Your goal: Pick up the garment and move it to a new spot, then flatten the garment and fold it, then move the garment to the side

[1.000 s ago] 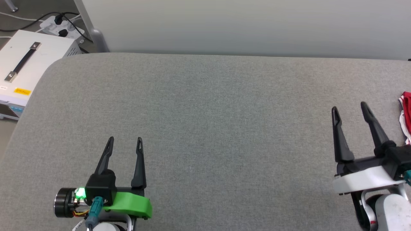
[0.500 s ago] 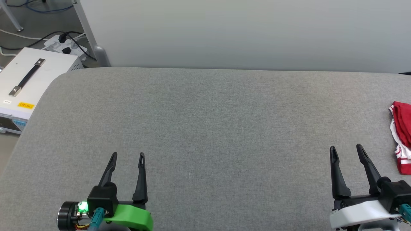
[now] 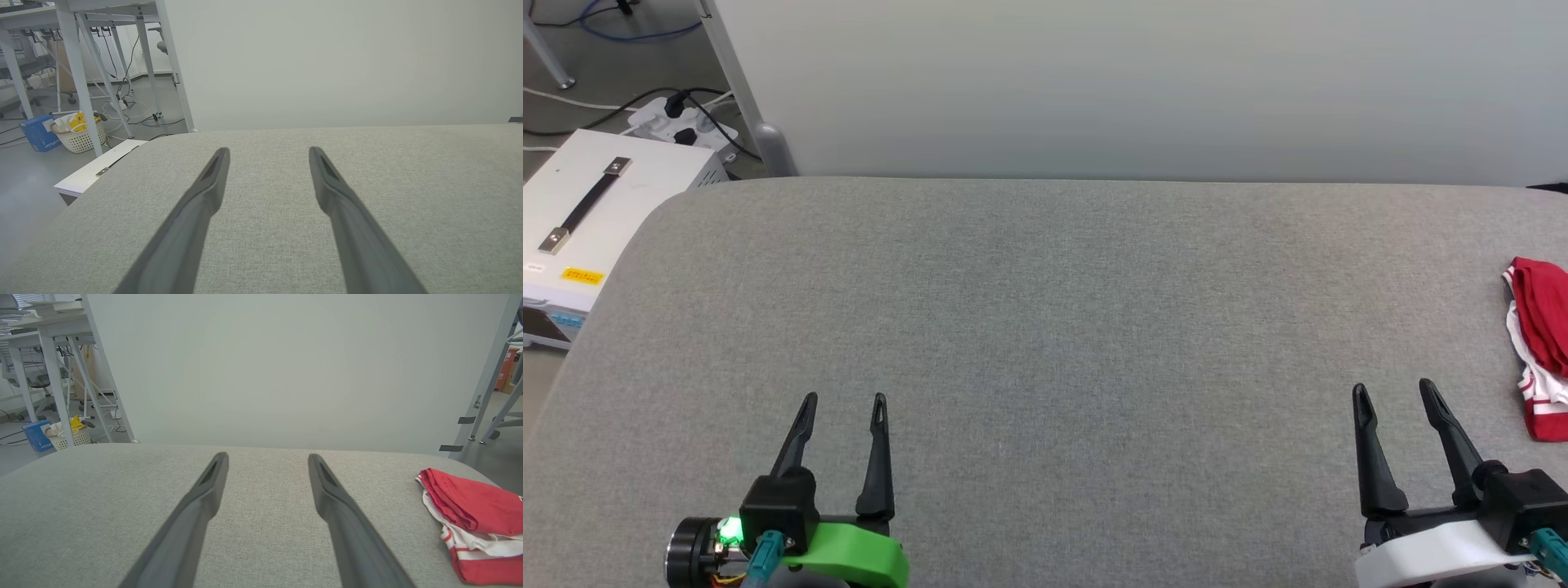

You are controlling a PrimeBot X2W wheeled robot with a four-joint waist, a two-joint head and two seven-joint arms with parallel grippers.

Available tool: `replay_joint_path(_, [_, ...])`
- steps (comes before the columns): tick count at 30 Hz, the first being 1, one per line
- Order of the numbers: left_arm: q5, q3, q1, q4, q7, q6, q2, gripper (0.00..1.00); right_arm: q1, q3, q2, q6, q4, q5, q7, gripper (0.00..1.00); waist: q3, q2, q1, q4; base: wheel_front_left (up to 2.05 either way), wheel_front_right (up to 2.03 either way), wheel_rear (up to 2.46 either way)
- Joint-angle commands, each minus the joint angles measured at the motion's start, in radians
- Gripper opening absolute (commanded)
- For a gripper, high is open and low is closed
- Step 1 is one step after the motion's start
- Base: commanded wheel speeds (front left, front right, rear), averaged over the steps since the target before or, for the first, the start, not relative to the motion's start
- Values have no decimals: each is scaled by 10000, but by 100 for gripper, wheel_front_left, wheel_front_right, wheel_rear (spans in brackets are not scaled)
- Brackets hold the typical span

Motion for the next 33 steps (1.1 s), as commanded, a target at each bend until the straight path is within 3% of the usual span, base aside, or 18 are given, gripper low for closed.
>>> replay_joint_path(1, [1,3,-9,1,20,2,-1,0,-4,-1,-2,0,8,-8,9,0,7,0,1,-8,0,0,0])
replay_joint_path(33, [135,144,-147,-142,605,-18,-75,0,-246,70,11,-2,103,-285,602,0,-19,0,1,-85,0,0,0])
